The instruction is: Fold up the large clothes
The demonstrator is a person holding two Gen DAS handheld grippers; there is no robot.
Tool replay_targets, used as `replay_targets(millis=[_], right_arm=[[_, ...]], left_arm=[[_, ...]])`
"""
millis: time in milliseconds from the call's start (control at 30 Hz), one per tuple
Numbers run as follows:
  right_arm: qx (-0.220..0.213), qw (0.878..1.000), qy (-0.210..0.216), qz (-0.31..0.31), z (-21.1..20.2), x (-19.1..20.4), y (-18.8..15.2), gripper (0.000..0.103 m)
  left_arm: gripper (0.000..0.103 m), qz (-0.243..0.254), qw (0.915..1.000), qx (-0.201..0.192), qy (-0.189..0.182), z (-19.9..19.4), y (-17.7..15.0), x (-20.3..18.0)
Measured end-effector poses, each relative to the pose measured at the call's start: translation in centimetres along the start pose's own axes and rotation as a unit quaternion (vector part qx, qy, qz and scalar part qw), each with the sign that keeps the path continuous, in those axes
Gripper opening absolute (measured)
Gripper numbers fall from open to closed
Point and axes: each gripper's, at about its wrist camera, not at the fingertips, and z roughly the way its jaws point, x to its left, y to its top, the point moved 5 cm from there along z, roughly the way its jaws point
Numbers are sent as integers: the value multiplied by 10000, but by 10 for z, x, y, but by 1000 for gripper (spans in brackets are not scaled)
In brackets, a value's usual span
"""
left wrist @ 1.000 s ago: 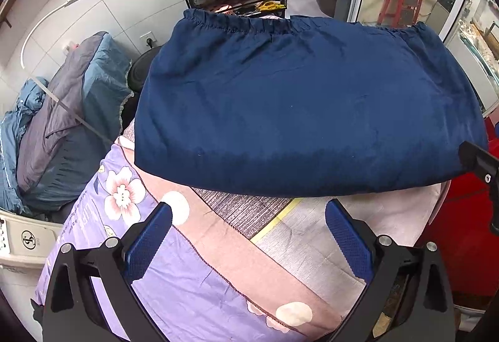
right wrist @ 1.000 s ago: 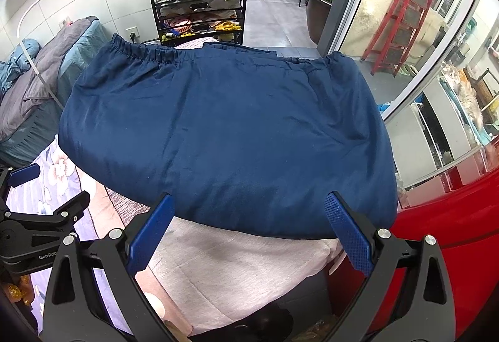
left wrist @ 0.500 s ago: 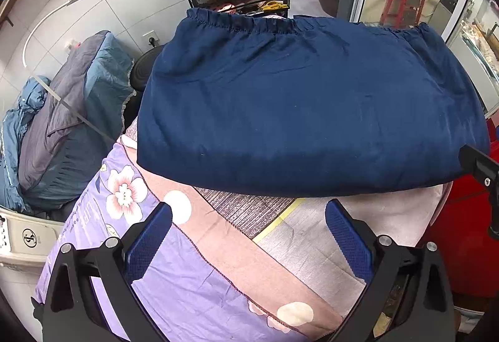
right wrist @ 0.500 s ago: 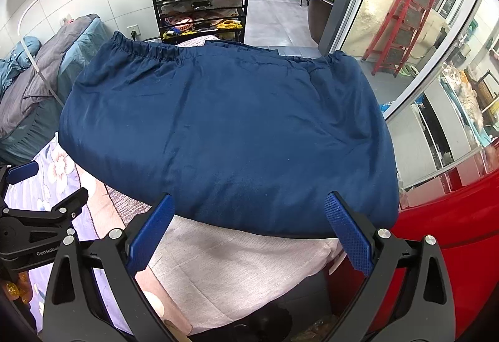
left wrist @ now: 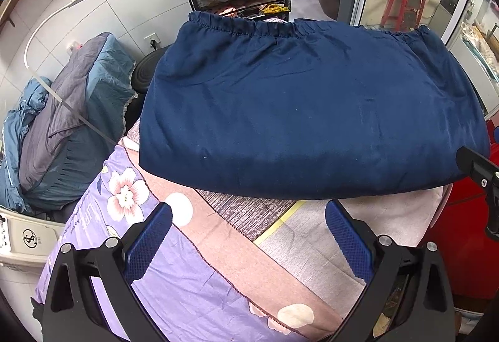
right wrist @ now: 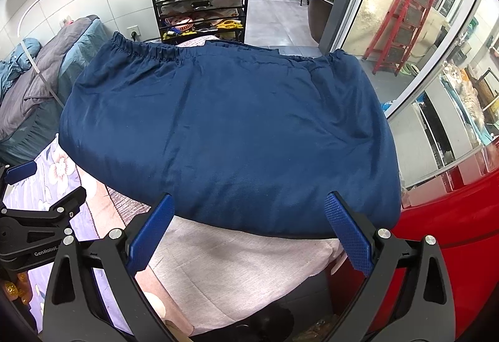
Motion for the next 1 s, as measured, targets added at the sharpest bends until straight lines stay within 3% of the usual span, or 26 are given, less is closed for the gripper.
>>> replay_targets(millis=[633,800,1000], right_arm=[[7,10000,55,47,1,-2,3,96],[-1,10000,49,55,1,-3,2,96],[-7,9999,58,92,1,-3,1,96]], left_arm=[[97,20,10000,3,41,3,-1,-2],[97,-41,9999,-28,-99,2,1,-1],[97,38,9999,-36,105,3,1,-1]])
